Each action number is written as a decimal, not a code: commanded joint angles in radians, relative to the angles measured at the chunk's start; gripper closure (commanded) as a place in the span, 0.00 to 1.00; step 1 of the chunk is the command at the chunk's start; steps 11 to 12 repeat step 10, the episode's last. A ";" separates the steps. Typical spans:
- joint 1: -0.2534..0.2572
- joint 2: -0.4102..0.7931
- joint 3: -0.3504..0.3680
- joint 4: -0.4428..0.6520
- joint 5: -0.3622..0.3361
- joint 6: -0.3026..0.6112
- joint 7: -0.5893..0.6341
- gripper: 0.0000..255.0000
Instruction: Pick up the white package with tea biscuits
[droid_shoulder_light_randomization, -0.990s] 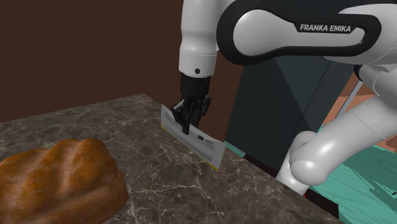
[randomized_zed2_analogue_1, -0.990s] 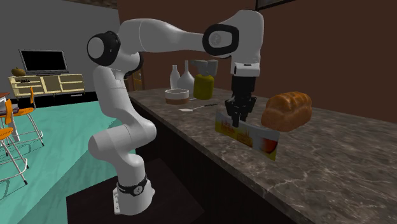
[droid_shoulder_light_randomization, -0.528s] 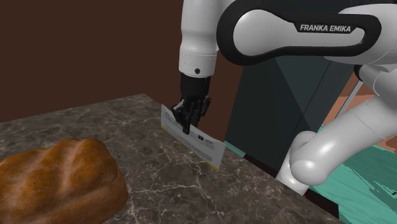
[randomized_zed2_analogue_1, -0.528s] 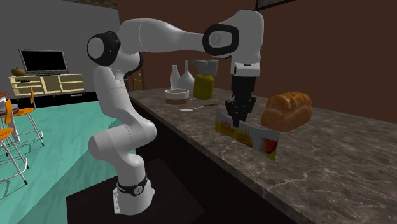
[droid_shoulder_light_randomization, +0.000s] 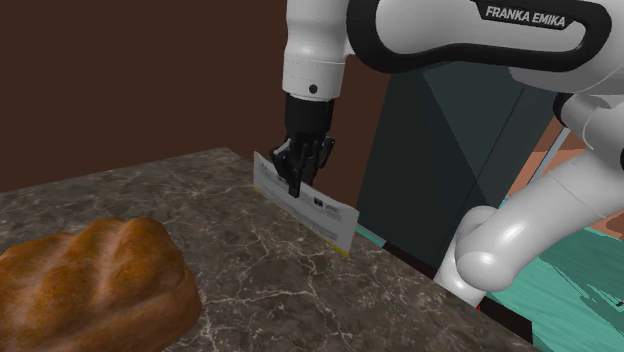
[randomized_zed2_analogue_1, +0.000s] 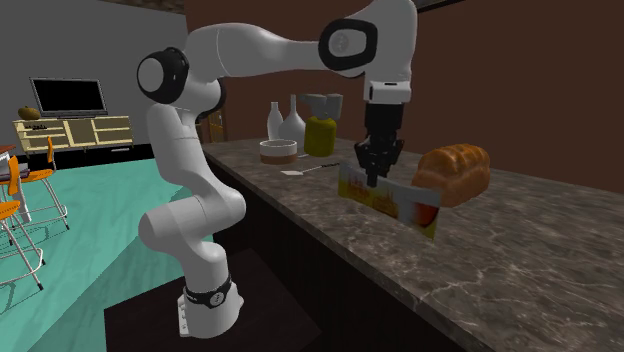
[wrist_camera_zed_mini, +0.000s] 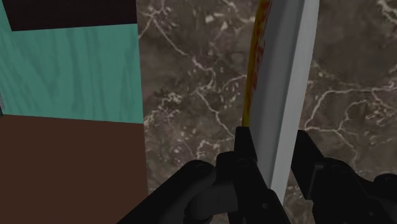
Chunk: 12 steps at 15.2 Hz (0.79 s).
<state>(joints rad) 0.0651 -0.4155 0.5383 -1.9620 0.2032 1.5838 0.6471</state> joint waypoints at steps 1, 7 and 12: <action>-0.003 0.007 -0.002 0.035 -0.004 -0.028 0.002 1.00; -0.010 0.033 -0.004 0.138 -0.017 -0.107 0.013 1.00; -0.011 0.039 -0.004 0.159 -0.019 -0.122 0.015 1.00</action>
